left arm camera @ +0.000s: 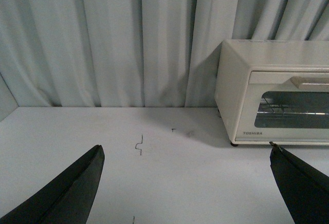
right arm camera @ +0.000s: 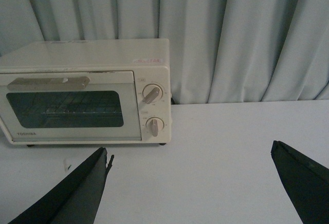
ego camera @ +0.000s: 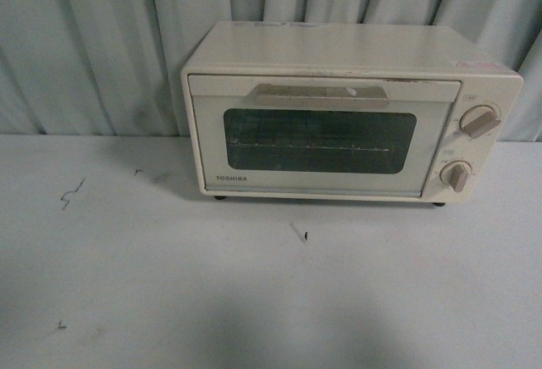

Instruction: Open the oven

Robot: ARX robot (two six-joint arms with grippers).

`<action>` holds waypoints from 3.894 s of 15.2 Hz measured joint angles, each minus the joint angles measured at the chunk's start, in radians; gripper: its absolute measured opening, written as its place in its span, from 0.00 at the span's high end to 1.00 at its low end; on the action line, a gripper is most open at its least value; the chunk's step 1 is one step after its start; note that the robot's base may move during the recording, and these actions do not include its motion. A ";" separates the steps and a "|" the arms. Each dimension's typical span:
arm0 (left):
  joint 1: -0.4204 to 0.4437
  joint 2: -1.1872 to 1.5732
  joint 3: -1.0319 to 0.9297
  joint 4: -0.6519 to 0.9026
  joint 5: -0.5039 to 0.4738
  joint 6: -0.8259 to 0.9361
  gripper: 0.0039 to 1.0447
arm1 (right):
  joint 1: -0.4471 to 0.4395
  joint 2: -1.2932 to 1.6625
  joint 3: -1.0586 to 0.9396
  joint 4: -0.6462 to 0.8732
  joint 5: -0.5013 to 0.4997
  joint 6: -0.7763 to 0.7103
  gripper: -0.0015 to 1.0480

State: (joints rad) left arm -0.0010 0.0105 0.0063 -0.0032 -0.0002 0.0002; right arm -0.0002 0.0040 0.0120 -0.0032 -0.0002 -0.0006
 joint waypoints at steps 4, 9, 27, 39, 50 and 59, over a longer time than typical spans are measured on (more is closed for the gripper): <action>0.010 0.019 0.032 -0.109 0.044 -0.055 0.06 | 0.000 0.000 0.000 -0.001 0.000 0.000 0.06; -0.092 0.237 0.154 -0.341 0.066 -0.321 0.06 | 0.000 0.000 0.000 -0.001 0.000 0.000 0.06; -0.656 1.858 0.506 0.777 -0.161 -1.633 0.06 | 0.000 0.000 0.000 -0.001 0.000 0.000 0.06; -0.555 2.052 0.658 0.824 -0.163 -1.679 0.06 | 0.000 0.000 0.000 -0.001 0.000 0.000 0.06; -0.536 2.117 0.738 0.813 -0.183 -1.704 0.06 | 0.000 0.000 0.000 -0.001 0.000 0.000 0.06; -0.542 2.132 0.760 0.784 -0.187 -1.720 0.06 | 0.000 0.000 0.000 -0.001 0.000 0.000 0.06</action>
State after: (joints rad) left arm -0.5426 2.1422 0.7666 0.7807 -0.1871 -1.7203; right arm -0.0002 0.0040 0.0120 -0.0040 -0.0002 -0.0006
